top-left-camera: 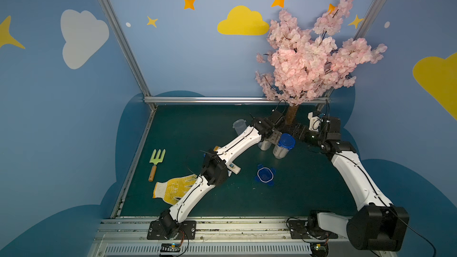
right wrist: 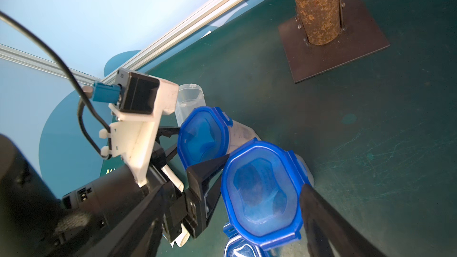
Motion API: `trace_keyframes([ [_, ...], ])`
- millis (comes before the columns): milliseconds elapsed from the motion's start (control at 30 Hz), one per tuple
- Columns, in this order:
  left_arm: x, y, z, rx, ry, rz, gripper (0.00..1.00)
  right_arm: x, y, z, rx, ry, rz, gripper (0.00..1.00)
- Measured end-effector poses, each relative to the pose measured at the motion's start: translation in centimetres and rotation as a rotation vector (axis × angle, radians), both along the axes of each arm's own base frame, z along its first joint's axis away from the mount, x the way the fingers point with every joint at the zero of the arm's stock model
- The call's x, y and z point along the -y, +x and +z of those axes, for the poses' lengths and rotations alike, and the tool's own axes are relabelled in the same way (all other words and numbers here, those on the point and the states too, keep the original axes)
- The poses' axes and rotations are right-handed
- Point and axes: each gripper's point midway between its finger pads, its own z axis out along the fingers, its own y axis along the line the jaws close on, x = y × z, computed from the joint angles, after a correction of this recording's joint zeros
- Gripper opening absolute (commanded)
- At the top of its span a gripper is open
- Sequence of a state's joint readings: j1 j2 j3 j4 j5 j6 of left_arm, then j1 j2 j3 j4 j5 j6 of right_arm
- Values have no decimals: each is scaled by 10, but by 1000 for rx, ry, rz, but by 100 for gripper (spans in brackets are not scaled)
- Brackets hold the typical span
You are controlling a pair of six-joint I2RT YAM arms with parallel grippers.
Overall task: Take out toiletry kits
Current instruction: Pick up the container from the center of the board.
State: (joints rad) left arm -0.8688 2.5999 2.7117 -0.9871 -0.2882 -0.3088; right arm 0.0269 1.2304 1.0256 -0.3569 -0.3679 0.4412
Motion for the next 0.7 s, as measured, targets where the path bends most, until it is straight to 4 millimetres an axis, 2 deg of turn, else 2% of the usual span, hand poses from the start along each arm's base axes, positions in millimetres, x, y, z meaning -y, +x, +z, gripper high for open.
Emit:
trace_keyframes([
  [467,-3,-3,1,-12,8,-2,37,-2,-1,1,-1,9,10,84],
  [600,-12,-13,5,-32,41,-3,30,-5,-2,1,0,20,26,84],
  [700,-22,-27,21,-38,64,-10,29,-7,-3,2,1,26,38,84],
])
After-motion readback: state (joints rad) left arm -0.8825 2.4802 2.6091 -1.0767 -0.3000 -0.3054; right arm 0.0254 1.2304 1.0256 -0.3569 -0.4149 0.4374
